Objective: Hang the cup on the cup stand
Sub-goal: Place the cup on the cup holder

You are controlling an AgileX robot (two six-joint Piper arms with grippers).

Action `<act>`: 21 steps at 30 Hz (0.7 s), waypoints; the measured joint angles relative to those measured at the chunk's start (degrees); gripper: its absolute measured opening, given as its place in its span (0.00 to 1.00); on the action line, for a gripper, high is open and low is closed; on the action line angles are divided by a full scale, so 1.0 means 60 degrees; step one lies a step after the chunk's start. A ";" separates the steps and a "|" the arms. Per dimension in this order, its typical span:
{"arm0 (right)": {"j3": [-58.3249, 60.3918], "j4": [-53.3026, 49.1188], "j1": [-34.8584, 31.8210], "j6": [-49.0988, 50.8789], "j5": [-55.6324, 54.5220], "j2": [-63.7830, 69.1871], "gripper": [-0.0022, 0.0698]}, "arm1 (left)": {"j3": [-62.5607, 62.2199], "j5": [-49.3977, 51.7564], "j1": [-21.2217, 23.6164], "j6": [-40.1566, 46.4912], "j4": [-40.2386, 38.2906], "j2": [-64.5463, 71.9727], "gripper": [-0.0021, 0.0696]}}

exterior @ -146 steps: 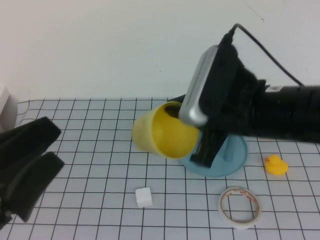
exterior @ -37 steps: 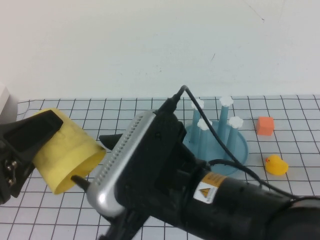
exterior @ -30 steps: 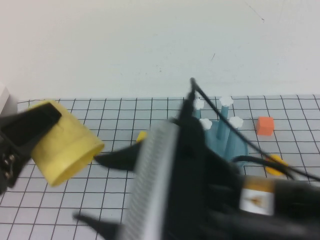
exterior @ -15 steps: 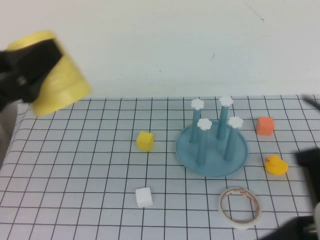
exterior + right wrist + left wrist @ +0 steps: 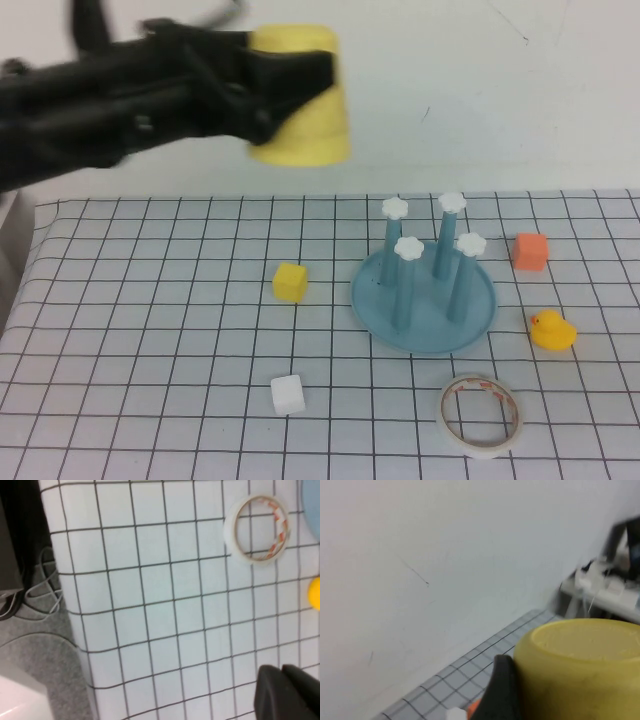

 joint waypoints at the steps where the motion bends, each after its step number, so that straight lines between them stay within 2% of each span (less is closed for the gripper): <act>1: 0.0081 0.0000 0.0000 0.0107 0.0000 0.0000 0.03 | -0.0212 -0.0236 -0.0301 0.0439 -0.0001 0.0298 0.83; 7: 0.0250 0.0180 0.0000 0.0716 0.0000 0.0000 0.03 | -0.1129 -0.1657 -0.1504 0.3291 -0.0001 0.1829 0.83; 12: 0.0250 0.0254 0.0000 0.0866 0.0000 0.0000 0.03 | -0.1902 -0.1750 -0.1728 0.3781 -0.0020 0.3006 0.83; 21: 0.0250 0.0268 0.0000 0.0889 0.0000 0.0000 0.03 | -0.3439 -0.1759 -0.1729 0.3815 -0.0035 0.4967 0.83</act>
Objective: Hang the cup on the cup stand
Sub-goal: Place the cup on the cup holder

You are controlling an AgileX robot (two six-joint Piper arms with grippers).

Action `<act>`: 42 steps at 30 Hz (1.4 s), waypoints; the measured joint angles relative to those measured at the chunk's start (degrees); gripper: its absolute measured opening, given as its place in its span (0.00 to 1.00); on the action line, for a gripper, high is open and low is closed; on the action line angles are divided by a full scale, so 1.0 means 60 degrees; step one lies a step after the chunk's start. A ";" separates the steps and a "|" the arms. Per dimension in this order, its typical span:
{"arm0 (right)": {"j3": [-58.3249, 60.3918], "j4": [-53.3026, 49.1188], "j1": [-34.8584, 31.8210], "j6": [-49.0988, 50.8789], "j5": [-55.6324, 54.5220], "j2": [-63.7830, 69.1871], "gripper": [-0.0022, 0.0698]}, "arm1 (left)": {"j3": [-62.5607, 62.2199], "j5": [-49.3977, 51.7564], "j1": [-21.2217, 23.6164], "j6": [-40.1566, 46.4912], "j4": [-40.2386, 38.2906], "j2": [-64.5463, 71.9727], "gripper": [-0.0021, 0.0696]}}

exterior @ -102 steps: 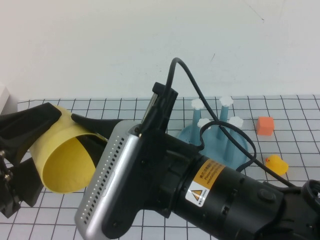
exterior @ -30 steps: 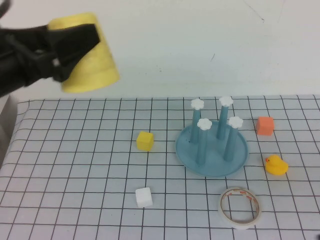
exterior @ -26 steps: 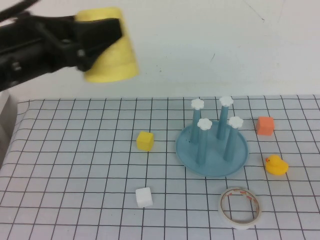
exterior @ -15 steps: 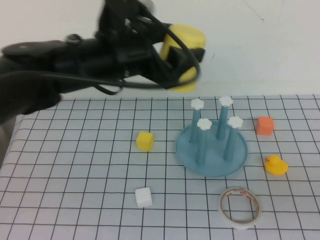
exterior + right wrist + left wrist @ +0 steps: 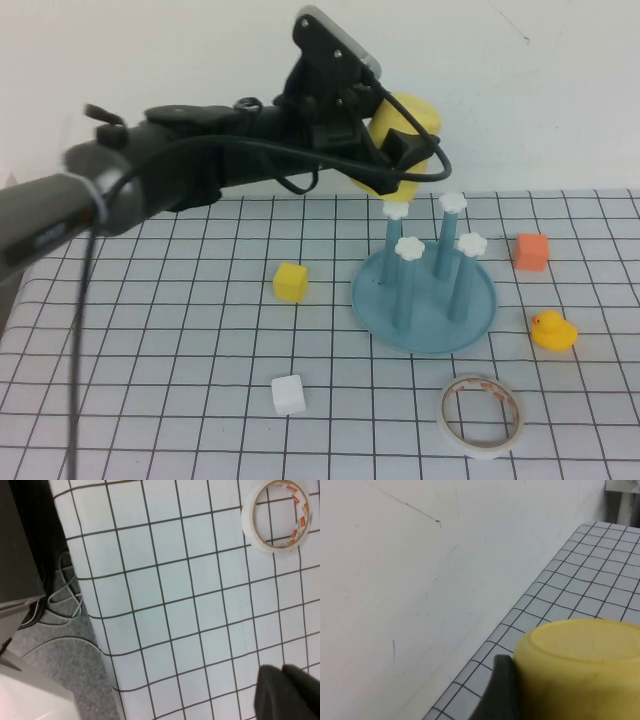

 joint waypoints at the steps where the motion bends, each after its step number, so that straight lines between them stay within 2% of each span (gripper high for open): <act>1: 0.0000 0.0000 0.0000 0.0000 0.0000 0.0000 0.03 | -0.0205 0.0049 0.0000 0.0000 -0.0018 0.0217 0.83; 17: 0.0000 0.0000 0.0000 0.0000 0.0000 -0.0012 0.03 | -0.2526 0.0170 -0.0020 -0.0042 -0.0021 0.2811 0.83; 24: 0.0000 0.0000 0.0000 0.0000 0.0000 -0.0012 0.03 | -0.2639 0.0014 -0.0020 -0.0068 -0.0021 0.3225 0.83; 36: 0.0000 0.0000 0.0000 0.0000 0.0000 -0.0012 0.03 | -0.2639 -0.0548 -0.0020 -0.1073 -0.0039 0.3232 0.82; 42: 0.0000 0.0000 0.0000 0.0000 0.0000 -0.0012 0.03 | -0.2639 -0.0626 -0.0020 -0.1778 -0.0039 0.3232 0.94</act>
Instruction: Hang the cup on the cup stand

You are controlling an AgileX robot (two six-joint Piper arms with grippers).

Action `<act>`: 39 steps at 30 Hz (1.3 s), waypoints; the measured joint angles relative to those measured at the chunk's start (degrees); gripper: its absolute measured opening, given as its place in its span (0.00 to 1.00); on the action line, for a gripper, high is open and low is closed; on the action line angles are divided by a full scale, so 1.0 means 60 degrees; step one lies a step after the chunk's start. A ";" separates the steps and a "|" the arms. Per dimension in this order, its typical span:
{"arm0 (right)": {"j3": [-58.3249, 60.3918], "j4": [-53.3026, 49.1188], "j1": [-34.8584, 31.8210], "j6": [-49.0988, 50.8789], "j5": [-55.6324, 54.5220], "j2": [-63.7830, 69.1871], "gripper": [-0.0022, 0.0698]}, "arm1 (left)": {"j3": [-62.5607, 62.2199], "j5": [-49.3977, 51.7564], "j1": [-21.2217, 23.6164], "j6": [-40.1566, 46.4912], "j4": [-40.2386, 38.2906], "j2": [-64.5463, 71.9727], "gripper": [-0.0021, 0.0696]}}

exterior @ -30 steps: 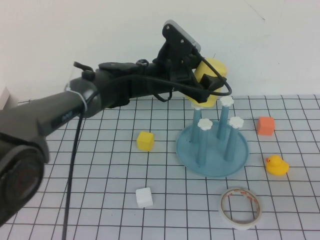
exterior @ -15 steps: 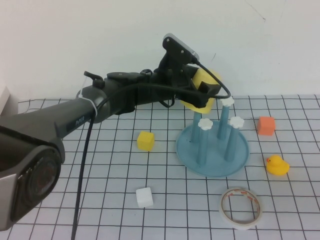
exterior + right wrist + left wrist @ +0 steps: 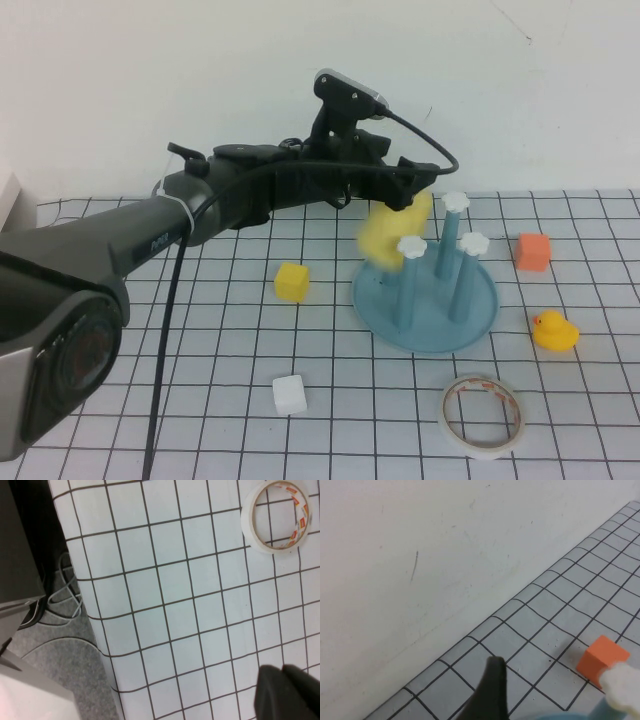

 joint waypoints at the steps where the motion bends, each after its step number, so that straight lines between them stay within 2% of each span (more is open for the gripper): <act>1: 0.0000 0.0000 0.0000 0.0000 0.0000 0.0000 0.03 | 0.0000 0.0000 0.0000 -0.0019 0.0000 0.0000 0.94; 7: 0.0000 0.0000 0.0000 0.0000 0.0000 0.0000 0.03 | 0.0000 -0.0084 0.0000 -0.0042 0.0056 -0.0148 0.95; 10: 0.0000 0.0000 0.0000 0.0000 0.0000 0.0000 0.03 | 0.0000 -0.0184 0.0000 -0.0100 0.0680 -0.0513 0.89; 14: 0.0000 0.0000 0.0000 0.0000 0.0000 0.0000 0.03 | 0.0000 -0.0636 0.0000 -0.0537 0.2206 -0.1336 0.68; 18: 0.0000 0.0000 0.0000 0.0000 0.0000 0.0000 0.03 | 0.0000 -0.0980 0.0000 -0.0871 0.4221 -0.2396 0.40; 21: 0.0000 0.0000 0.0000 0.0011 0.0000 0.0000 0.03 | 0.0000 -0.0905 0.0000 -0.1181 0.5718 -0.3326 0.23; 24: 0.0000 0.0000 0.0000 0.0011 0.0000 0.0000 0.03 | 0.0000 -0.0722 0.0000 -0.1814 0.7279 -0.4257 0.10; 29: 0.0000 0.0000 0.0000 0.0011 0.0000 0.0000 0.03 | 0.0000 0.0011 0.0000 -0.3846 0.9956 -0.5955 0.04; 39: 0.0000 0.0000 0.0000 0.0011 0.0000 0.0000 0.03 | 0.0043 0.3630 0.0000 -0.8324 1.5503 -0.9165 0.03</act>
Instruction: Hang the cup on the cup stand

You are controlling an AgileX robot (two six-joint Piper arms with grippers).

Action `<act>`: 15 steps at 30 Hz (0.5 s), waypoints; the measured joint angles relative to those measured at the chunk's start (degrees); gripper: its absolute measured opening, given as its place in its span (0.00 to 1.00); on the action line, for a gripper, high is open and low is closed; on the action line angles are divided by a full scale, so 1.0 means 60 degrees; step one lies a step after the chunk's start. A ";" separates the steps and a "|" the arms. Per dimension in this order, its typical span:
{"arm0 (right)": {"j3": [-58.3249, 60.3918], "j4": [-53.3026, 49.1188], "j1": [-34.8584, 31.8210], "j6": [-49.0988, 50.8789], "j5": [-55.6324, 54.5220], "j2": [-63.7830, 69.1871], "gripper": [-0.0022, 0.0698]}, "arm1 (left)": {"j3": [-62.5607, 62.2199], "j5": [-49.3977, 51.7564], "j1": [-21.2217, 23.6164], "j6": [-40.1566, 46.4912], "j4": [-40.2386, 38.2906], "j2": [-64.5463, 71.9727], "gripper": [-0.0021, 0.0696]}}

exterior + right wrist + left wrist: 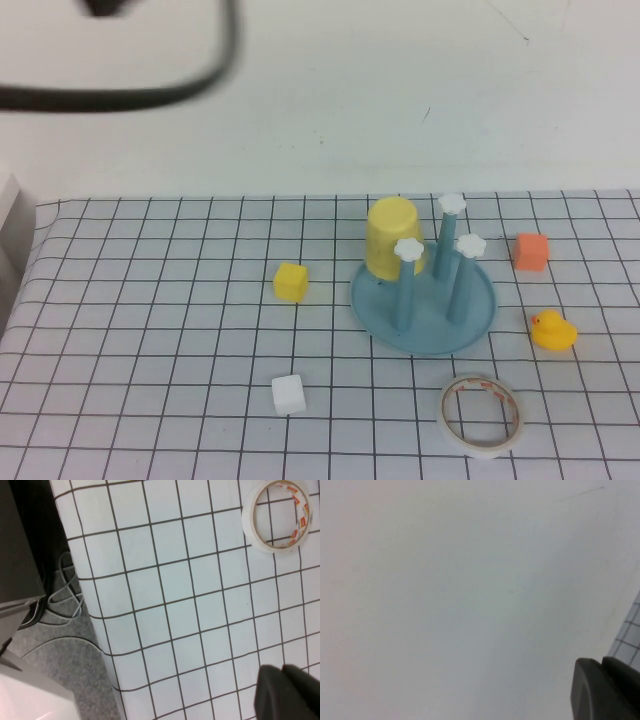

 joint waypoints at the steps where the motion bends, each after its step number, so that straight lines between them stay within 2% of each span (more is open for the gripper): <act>1: 0.0000 0.0000 0.0000 0.0000 0.0000 0.0000 0.03 | 0.0081 0.0020 0.0000 -0.0370 0.0346 -0.0340 0.03; 4: 0.0000 0.0000 0.0000 0.0000 0.0000 0.0000 0.03 | 0.0458 -0.0030 0.0000 -0.1187 0.1176 -0.1367 0.03; 7: 0.0000 0.0000 0.0000 0.0000 0.0000 0.0000 0.03 | 0.0948 -0.0244 0.0000 -0.1690 0.1459 -0.2470 0.03; 15: 0.0000 -0.0198 0.0000 0.0012 0.0000 0.0000 0.03 | 0.3439 -0.1766 0.0000 -0.1946 0.1719 -0.5657 0.03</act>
